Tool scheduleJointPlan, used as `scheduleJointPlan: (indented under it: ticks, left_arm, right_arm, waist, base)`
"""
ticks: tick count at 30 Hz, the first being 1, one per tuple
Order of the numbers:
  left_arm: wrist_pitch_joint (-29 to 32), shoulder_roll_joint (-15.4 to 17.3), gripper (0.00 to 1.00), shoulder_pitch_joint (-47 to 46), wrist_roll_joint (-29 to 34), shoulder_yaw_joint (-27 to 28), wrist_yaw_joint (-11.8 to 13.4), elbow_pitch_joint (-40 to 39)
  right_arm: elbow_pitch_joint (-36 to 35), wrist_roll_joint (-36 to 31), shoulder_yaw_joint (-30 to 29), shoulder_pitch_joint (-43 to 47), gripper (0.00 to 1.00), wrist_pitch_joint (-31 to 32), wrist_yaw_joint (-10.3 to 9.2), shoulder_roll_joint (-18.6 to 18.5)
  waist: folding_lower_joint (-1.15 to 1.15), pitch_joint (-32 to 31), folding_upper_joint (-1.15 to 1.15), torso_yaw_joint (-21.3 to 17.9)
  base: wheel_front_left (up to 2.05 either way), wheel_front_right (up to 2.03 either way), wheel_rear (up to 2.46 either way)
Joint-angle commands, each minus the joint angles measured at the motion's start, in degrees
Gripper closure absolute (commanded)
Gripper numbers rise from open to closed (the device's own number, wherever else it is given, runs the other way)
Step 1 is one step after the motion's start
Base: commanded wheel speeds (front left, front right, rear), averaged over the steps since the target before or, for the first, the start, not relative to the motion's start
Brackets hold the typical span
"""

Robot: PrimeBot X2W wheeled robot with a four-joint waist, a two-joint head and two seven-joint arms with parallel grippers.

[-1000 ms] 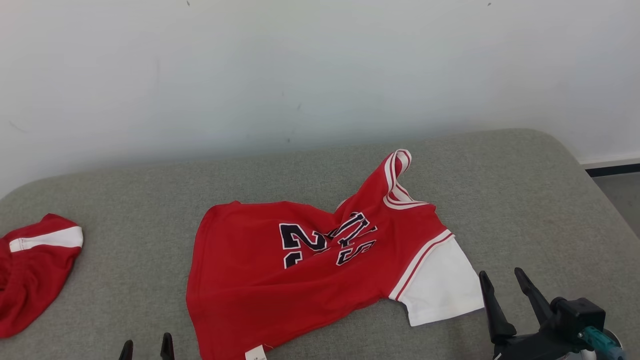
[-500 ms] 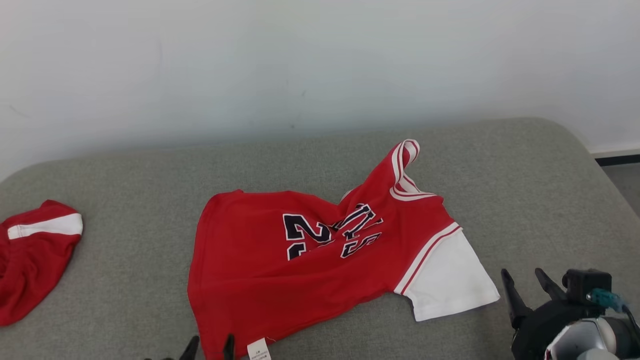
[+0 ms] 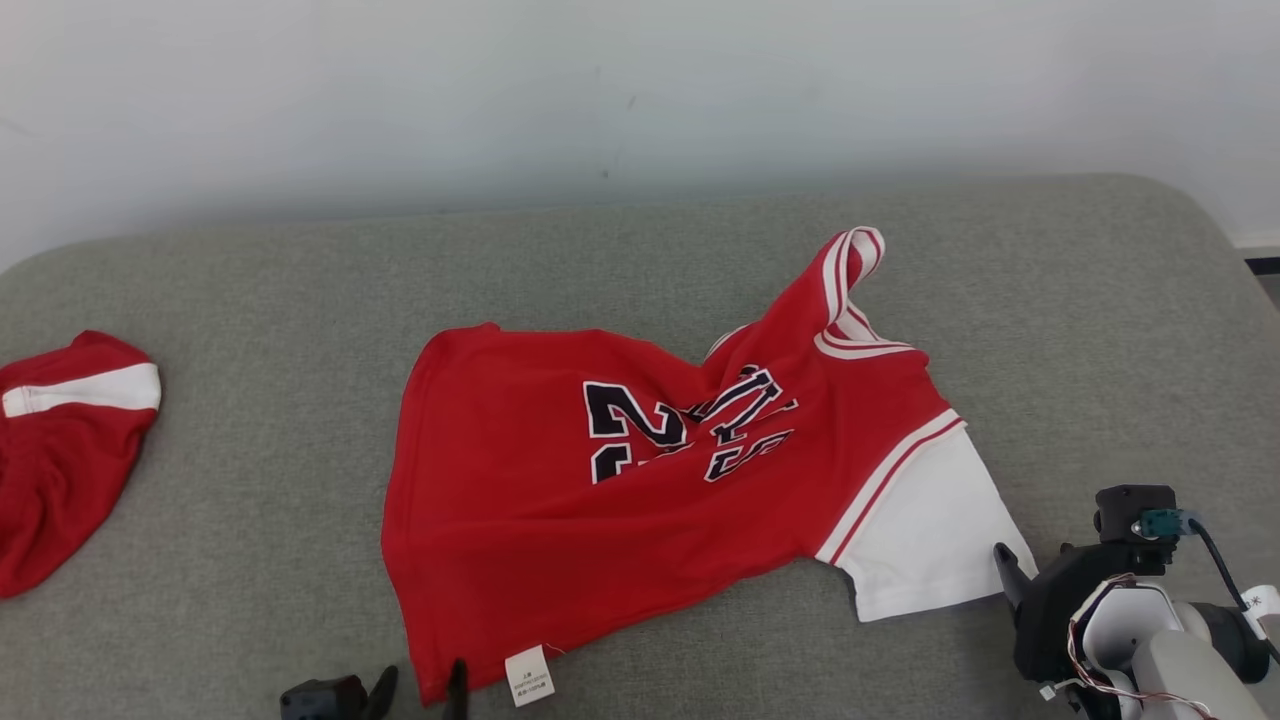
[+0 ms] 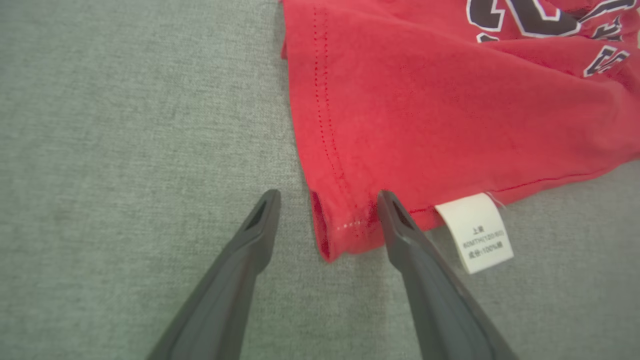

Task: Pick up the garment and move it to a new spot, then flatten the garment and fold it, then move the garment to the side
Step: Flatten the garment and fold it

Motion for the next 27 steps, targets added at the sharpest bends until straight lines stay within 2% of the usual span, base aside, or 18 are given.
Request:
scheduleJointPlan:
  ticks: [1, 8, 16, 17, 18, 19, 21, 22, 23, 27]
  left_arm:
    - [0.06, 0.04, 0.0, -0.61, -0.54, -0.09, 0.06, 0.31]
    - [0.58, -0.01, 0.0, -0.66, -1.42, -2.49, -1.64, 1.34]
    - [1.71, 0.15, 0.02, -1.28, -1.92, -3.27, -2.11, 2.96]
    - [1.92, 0.13, 0.42, -1.43, -2.05, -3.45, -2.37, 3.11]
    - [1.86, 0.09, 0.6, -1.55, -2.07, -3.68, -2.65, 3.15]
    - [1.82, 0.05, 1.0, -1.68, -2.22, -3.86, -2.84, 3.17]
    - [2.01, 0.01, 1.0, -1.77, -2.51, -4.13, -3.15, 3.31]
    - [1.56, 0.02, 1.0, -1.83, -2.62, -4.15, -3.21, 3.21]
    - [1.31, 0.09, 1.0, -1.89, -2.81, -4.08, -3.27, 3.24]
    - [-0.38, 0.49, 1.0, -2.48, -3.15, -3.51, -3.09, 2.87]
  right_arm:
    - [0.5, -0.38, -0.11, -0.66, 0.0, 0.22, 0.03, 0.26]
    - [6.81, -1.31, 0.72, -2.34, 0.0, 1.38, 0.03, 1.17]
    - [12.19, -0.89, 0.11, -3.03, 0.0, 3.02, 0.03, 1.75]
    - [12.58, -0.78, 0.17, -3.15, 0.08, 3.18, 0.03, 1.96]
    - [13.03, -0.62, 0.24, -3.19, 0.19, 3.56, 0.03, 2.16]
    - [13.54, -0.57, 0.36, -3.21, 0.47, 3.97, 0.03, 2.26]
    - [14.16, -0.39, 0.56, -3.21, 0.71, 4.27, 0.03, 2.35]
    - [14.19, -0.09, 0.55, -3.23, 0.95, 4.02, 0.03, 2.45]
    - [14.11, 0.18, 0.6, -3.34, 1.0, 3.61, 0.03, 2.51]
    - [13.17, 1.59, 1.47, -4.18, 1.0, 2.33, 0.03, 2.34]
  waist:
    - [-0.01, 0.76, -0.01, 0.81]
    - [-0.01, 1.54, -0.01, 1.89]
    - [-0.01, 1.56, -0.01, 2.23]
    - [-0.01, 1.57, -0.01, 2.22]
    - [-0.01, 1.58, -0.01, 2.21]
    - [-0.01, 1.58, -0.01, 2.2]
    - [-0.01, 1.49, -0.01, 2.15]
    - [-0.01, 1.43, -0.01, 2.12]
    - [-0.01, 1.36, -0.01, 2.09]
    - [-0.01, 0.94, -0.01, 1.94]
  base:
    - [0.0, 0.0, 0.0]
    - [0.0, 0.0, 0.0]
    - [0.0, 0.0, 0.0]
    - [0.0, 0.0, 0.0]
    - [0.0, 0.0, 0.0]
    - [0.0, 0.0, 0.0]
    - [0.0, 0.0, 0.0]
    - [0.0, 0.0, 0.0]
    - [0.0, 0.0, 0.0]
    - [0.0, 0.0, 0.0]
